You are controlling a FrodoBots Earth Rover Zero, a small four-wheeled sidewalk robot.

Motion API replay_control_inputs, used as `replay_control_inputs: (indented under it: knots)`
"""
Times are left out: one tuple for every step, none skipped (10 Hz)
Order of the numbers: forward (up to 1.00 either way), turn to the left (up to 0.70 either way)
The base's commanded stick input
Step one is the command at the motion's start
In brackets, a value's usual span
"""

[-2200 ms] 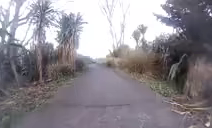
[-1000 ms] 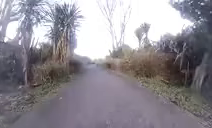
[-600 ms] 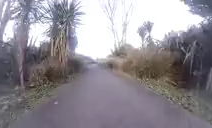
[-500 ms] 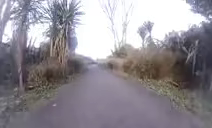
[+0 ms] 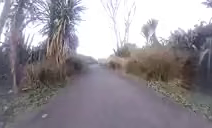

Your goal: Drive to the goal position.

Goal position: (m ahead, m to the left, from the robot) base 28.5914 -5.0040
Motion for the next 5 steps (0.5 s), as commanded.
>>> replay_control_inputs:
  knots:
    - [0.70,-0.35]
    - [0.70,-0.35]
    - [0.70,-0.35]
    - [0.70,-0.35]
    - [0.70,-0.25]
